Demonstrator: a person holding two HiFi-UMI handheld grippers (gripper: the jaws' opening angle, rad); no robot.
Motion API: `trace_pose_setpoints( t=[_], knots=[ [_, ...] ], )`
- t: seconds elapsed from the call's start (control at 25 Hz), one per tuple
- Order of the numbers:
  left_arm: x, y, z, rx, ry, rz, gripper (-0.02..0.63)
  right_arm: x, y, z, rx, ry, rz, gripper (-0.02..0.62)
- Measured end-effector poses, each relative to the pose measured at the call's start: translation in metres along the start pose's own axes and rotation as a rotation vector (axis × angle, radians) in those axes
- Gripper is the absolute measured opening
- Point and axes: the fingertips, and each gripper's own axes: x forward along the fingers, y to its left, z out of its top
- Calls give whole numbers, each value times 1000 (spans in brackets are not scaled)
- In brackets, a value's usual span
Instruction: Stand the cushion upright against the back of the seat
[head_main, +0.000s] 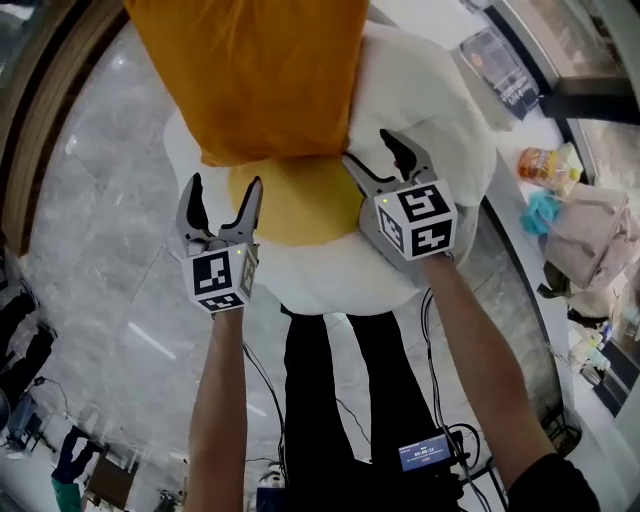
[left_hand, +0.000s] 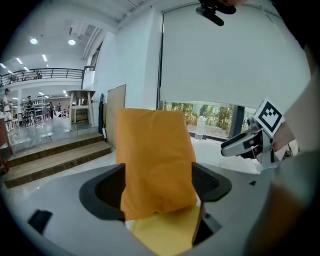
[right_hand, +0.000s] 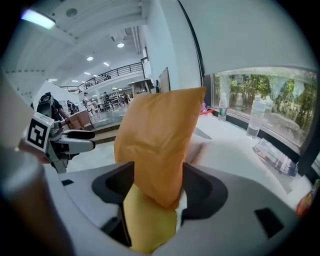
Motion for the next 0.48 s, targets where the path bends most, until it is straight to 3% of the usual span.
trace_pose_setpoints(
  t=[0.2, 0.48],
  knots=[
    [-34, -18, 45, 11, -23, -12, 411, -50, 11, 28, -2, -18, -1, 291],
    [-81, -42, 100, 16, -30, -6, 330, -124, 20, 58, -41, -17, 7, 239]
  ],
)
